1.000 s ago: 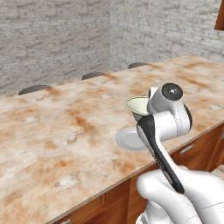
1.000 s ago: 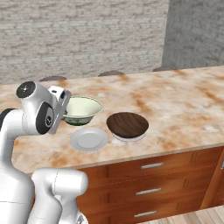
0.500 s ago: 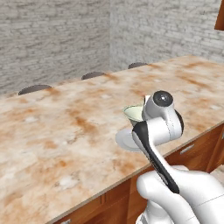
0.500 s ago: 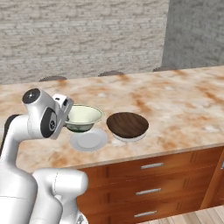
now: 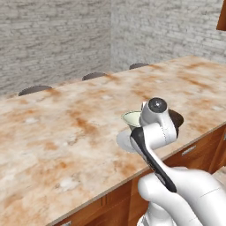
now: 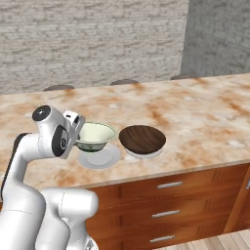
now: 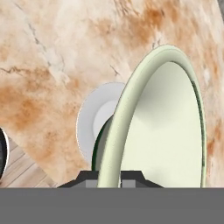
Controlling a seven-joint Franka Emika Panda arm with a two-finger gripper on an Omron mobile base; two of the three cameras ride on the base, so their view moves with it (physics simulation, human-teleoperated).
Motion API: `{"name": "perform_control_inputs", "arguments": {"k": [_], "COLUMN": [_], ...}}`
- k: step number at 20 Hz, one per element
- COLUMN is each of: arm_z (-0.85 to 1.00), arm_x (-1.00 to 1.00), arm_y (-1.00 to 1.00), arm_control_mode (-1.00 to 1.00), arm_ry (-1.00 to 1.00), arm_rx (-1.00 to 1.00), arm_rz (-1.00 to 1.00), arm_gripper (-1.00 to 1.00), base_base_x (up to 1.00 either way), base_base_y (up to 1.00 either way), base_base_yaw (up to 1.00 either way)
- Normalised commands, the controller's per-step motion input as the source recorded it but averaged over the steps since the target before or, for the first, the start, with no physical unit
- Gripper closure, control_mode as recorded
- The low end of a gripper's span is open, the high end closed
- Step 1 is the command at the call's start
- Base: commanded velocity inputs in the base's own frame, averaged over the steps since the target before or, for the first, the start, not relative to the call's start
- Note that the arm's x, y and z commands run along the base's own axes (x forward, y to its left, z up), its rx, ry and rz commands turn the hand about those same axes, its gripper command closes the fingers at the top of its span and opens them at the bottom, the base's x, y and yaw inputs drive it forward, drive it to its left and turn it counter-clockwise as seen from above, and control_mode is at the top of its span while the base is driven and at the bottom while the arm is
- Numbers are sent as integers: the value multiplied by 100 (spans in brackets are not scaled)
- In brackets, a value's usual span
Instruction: Move the bowls from the cabinet to the plates on the dining table.
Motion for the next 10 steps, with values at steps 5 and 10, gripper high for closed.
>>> {"name": "perform_control_inputs", "arguments": {"k": [5,10], "arm_z": [-35,-32], "arm_x": [22,23], "arm_y": [5,7], "arm_control_mode": [-100,-100], "arm_ry": [0,1], "arm_rx": [0,0], "arm_rz": [-2,-2], "arm_gripper": [100,100], "base_base_x": [0,0], "base_base_y": [0,0], "base_base_yaw": [0,0]}}
